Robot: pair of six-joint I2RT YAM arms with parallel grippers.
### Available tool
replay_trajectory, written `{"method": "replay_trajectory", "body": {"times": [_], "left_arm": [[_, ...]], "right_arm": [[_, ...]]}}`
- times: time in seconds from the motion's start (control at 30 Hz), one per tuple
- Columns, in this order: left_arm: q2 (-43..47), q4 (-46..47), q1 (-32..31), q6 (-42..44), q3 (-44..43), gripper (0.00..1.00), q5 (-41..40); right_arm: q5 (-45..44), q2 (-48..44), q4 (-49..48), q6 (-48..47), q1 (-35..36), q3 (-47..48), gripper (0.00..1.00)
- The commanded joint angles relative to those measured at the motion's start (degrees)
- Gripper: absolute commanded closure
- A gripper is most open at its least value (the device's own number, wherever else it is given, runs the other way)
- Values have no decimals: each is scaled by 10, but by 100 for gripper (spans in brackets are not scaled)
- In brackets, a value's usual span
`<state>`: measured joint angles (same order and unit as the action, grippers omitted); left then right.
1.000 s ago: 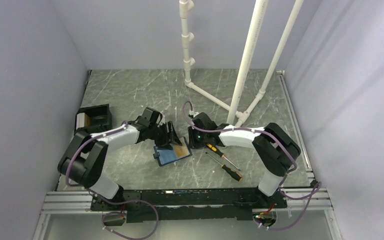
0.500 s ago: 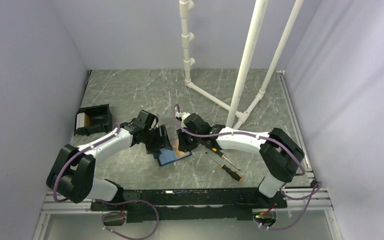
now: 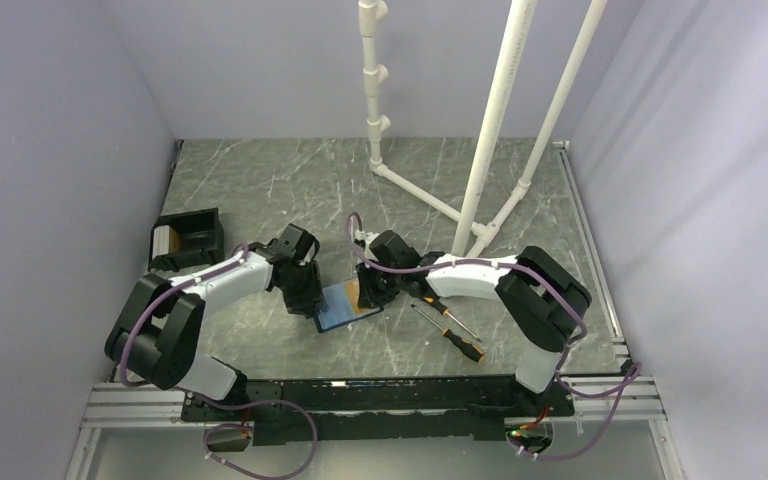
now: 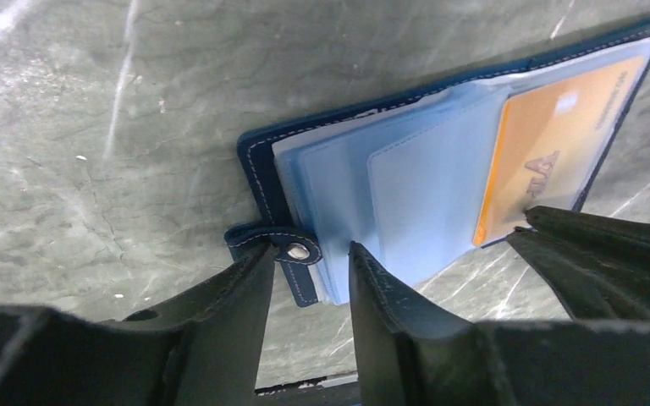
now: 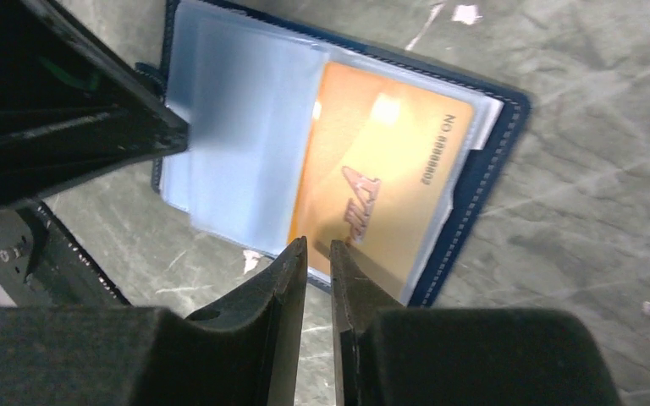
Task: Put the credit cards into the card holder
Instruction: Pick up the credit card from the storage box.
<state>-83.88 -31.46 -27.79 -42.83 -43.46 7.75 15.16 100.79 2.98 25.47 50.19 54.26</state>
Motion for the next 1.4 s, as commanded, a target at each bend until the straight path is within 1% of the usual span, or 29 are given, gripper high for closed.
{"method": "replay_trajectory", "body": {"times": [0.0, 0.1, 0.17, 0.2, 0.23, 0.33, 0.37, 0.53, 0.6, 0.73, 0.77, 0.83, 0.87, 1.0, 1.03, 1.07, 1.17, 1.3, 1.37], "left_arm": [[-29, -30, -2, 8, 20, 62, -64], [-40, -35, -1, 12, 18, 72, -71], [-41, -37, -2, 12, 18, 76, -72], [-35, -35, -1, 12, 19, 77, -67], [-22, -27, -2, 12, 23, 73, -56], [30, -16, -1, 9, 32, 51, -27], [45, -20, -1, 7, 29, 47, -23], [88, -31, -2, -12, 9, 32, -9], [84, -20, -1, -21, 5, 30, -4], [55, -23, -2, -38, 1, 29, -26], [45, -24, -2, -43, 2, 23, -31], [23, -22, -4, -52, 3, 4, -39], [12, -22, -6, -56, 2, 1, -46], [-26, -11, -25, -73, 1, 1, -72], [-35, -13, -27, -77, 1, 3, -75], [-45, -19, -30, -80, 1, 9, -76], [-54, -29, -34, -80, 6, 21, -99], [-70, -31, -35, -73, 13, 32, -109], [-81, -26, -36, -69, 17, 32, -110]], "right_arm": [[-39, -33, -17, -14, -6, -5, 81], [-39, -46, -15, -16, -6, -7, 81], [-41, -53, -14, -17, -6, -7, 81], [-43, -56, -13, -18, -6, -7, 81], [-43, -58, -12, -19, -6, -7, 81], [-38, -57, -18, -18, -6, -8, 81], [-35, -55, -21, -17, -6, -8, 81], [-26, -34, -24, -13, -6, -4, 81], [-27, -30, -26, -12, -6, -5, 81], [-25, -25, -24, -14, -6, -3, 81], [-26, -26, -26, -14, -6, -4, 81], [-26, -26, -27, -15, -6, -5, 81], [-25, -25, -27, -15, -6, -5, 81], [-20, -19, -27, -14, -6, -3, 81], [-20, -19, -27, -14, -6, -4, 81], [-20, -19, -27, -14, -6, -4, 81], [-21, -18, -27, -14, -6, -4, 81], [-17, -15, -27, -12, -6, -4, 81], [-17, -16, -27, -13, -6, -4, 81]]}}
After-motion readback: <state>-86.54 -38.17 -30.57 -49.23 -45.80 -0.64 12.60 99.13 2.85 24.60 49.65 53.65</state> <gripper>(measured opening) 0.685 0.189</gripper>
